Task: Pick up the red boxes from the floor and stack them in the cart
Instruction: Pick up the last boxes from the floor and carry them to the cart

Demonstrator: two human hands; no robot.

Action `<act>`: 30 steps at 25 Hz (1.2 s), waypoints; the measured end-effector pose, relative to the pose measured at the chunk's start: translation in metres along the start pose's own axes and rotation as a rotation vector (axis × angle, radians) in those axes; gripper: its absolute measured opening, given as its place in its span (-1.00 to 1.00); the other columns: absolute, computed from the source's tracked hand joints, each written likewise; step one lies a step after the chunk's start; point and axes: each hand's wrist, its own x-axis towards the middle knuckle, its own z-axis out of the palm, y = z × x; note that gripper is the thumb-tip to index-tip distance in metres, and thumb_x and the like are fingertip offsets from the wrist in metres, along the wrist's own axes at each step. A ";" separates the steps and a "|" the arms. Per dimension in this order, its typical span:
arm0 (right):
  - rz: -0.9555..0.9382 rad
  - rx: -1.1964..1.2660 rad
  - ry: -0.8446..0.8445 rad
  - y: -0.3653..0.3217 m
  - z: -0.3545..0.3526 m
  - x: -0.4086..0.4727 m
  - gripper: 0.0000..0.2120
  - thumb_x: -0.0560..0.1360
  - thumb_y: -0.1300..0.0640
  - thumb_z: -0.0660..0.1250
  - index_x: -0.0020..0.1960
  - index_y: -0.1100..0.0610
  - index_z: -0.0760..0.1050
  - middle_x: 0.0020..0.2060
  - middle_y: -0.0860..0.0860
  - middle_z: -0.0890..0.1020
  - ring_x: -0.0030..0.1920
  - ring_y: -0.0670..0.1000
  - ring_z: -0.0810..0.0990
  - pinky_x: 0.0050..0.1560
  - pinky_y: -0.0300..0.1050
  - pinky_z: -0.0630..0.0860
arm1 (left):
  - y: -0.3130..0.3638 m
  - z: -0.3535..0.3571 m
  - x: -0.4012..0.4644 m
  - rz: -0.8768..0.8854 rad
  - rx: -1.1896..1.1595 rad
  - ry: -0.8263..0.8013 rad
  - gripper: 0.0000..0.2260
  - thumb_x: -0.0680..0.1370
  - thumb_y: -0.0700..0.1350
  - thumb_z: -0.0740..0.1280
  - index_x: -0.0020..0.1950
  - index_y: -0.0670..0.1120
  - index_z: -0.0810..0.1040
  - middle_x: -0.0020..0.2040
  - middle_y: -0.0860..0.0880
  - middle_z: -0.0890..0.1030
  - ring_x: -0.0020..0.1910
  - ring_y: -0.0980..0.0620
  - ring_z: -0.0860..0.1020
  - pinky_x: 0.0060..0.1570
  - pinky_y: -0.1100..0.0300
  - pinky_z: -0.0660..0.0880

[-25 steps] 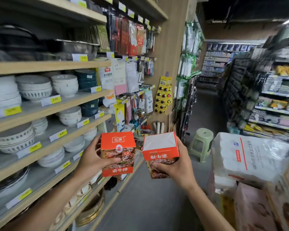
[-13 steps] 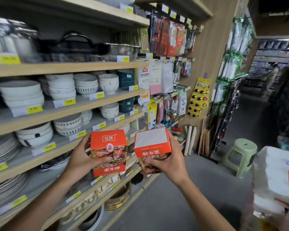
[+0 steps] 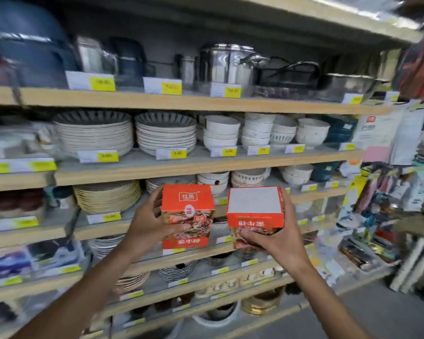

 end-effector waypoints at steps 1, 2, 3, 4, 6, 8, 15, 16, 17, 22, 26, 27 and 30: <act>-0.015 0.022 -0.034 -0.002 0.027 0.005 0.21 0.14 -0.03 0.77 0.57 -0.31 0.11 0.48 -0.08 0.38 0.42 -0.14 0.45 0.36 -0.02 0.52 | -0.004 -0.025 -0.005 -0.011 0.005 0.046 -0.07 0.20 -0.26 0.69 0.49 0.01 0.37 0.20 0.07 0.63 0.04 0.33 0.63 -0.06 0.36 0.61; -0.028 0.042 -0.065 -0.005 0.051 0.010 0.20 0.13 -0.07 0.76 0.57 -0.30 0.12 0.47 -0.07 0.39 0.43 -0.12 0.44 0.39 0.06 0.50 | -0.008 -0.046 -0.011 -0.025 0.028 0.082 -0.11 0.22 -0.31 0.67 0.46 -0.01 0.37 0.19 0.05 0.62 -0.01 0.38 0.62 -0.13 0.42 0.58; -0.042 0.065 -0.112 -0.010 0.080 0.014 0.19 0.13 -0.09 0.76 0.57 -0.29 0.14 0.47 -0.08 0.39 0.44 -0.11 0.43 0.40 0.10 0.48 | -0.012 -0.071 -0.019 -0.036 0.057 0.128 -0.13 0.23 -0.34 0.66 0.45 -0.02 0.37 0.18 0.01 0.61 -0.03 0.40 0.61 -0.18 0.45 0.55; -0.058 0.087 -0.158 -0.015 0.109 0.017 0.18 0.13 -0.09 0.76 0.56 -0.28 0.15 0.47 -0.08 0.39 0.45 -0.11 0.42 0.42 0.13 0.47 | -0.018 -0.097 -0.028 -0.039 0.086 0.178 -0.13 0.23 -0.33 0.66 0.45 -0.04 0.38 0.19 -0.03 0.62 -0.01 0.37 0.62 -0.18 0.45 0.54; -0.091 0.130 -0.233 -0.022 0.166 0.020 0.17 0.13 -0.05 0.76 0.57 -0.22 0.17 0.48 -0.11 0.37 0.47 -0.13 0.39 0.44 0.12 0.45 | -0.029 -0.144 -0.049 -0.064 0.117 0.287 -0.09 0.19 -0.20 0.70 0.48 -0.03 0.38 0.21 -0.05 0.63 0.07 0.23 0.64 -0.12 0.39 0.56; -0.129 0.196 -0.330 -0.031 0.219 0.022 0.15 0.13 0.03 0.77 0.57 -0.14 0.21 0.46 -0.11 0.39 0.45 -0.16 0.41 0.42 0.03 0.46 | -0.036 -0.184 -0.076 -0.083 0.165 0.408 -0.09 0.17 -0.04 0.72 0.45 0.07 0.40 0.19 0.06 0.63 0.11 0.21 0.62 -0.06 0.36 0.58; -0.225 0.456 -0.669 -0.072 0.384 0.019 0.13 0.08 0.04 0.77 0.50 -0.23 0.24 0.40 -0.18 0.42 0.38 -0.26 0.44 0.21 -0.44 0.42 | -0.040 -0.286 -0.170 -0.206 0.334 0.784 -0.11 0.18 -0.09 0.71 0.44 0.08 0.39 0.20 0.08 0.63 0.13 0.19 0.62 0.00 0.24 0.60; -0.235 0.503 -0.737 -0.079 0.404 0.018 0.14 0.08 0.00 0.77 0.51 -0.22 0.23 0.41 -0.18 0.43 0.39 -0.22 0.45 0.22 -0.39 0.44 | -0.038 -0.296 -0.182 -0.227 0.345 0.851 -0.11 0.15 -0.09 0.71 0.41 0.10 0.40 0.19 0.08 0.63 0.11 0.18 0.63 0.00 0.23 0.61; -0.249 0.541 -0.799 -0.087 0.425 0.016 0.15 0.08 0.01 0.77 0.52 -0.19 0.23 0.40 -0.20 0.44 0.38 -0.20 0.47 0.22 -0.36 0.46 | -0.033 -0.305 -0.194 -0.244 0.359 0.913 -0.10 0.14 -0.07 0.72 0.41 0.11 0.40 0.19 0.07 0.63 0.11 0.18 0.63 0.02 0.22 0.62; -0.256 0.706 -1.036 -0.121 0.506 -0.004 0.13 0.13 0.31 0.74 0.49 -0.17 0.22 0.35 -0.25 0.49 0.30 -0.28 0.51 0.15 -0.29 0.56 | -0.011 -0.322 -0.247 -0.332 0.450 1.174 0.01 0.05 0.10 0.71 0.44 0.04 0.38 0.19 0.02 0.65 0.13 0.11 0.65 0.14 0.06 0.60; -0.131 0.825 -1.242 -0.149 0.547 -0.036 0.06 0.18 0.55 0.62 0.51 0.04 0.23 0.31 0.02 0.48 0.02 -0.42 0.59 -0.29 -0.44 0.56 | -0.011 -0.319 -0.296 -0.398 0.513 1.365 0.05 0.06 0.13 0.74 0.47 0.07 0.36 0.22 -0.01 0.64 0.19 -0.01 0.64 0.19 -0.10 0.59; -0.122 0.843 -1.272 -0.153 0.555 -0.044 0.08 0.18 0.55 0.62 0.53 0.06 0.22 0.32 0.02 0.48 0.02 -0.39 0.61 -0.27 -0.39 0.60 | -0.011 -0.316 -0.306 -0.408 0.516 1.398 0.06 0.05 0.13 0.75 0.48 0.07 0.36 0.22 -0.01 0.64 0.19 -0.03 0.64 0.20 -0.11 0.58; -0.214 0.833 -1.345 -0.163 0.593 -0.073 0.14 0.12 0.39 0.72 0.52 -0.09 0.25 0.32 -0.06 0.56 0.20 -0.13 0.64 0.09 0.05 0.67 | -0.012 -0.313 -0.339 -0.422 0.519 1.511 0.03 0.05 0.12 0.73 0.45 0.06 0.39 0.18 -0.03 0.66 0.20 -0.02 0.64 0.21 -0.10 0.58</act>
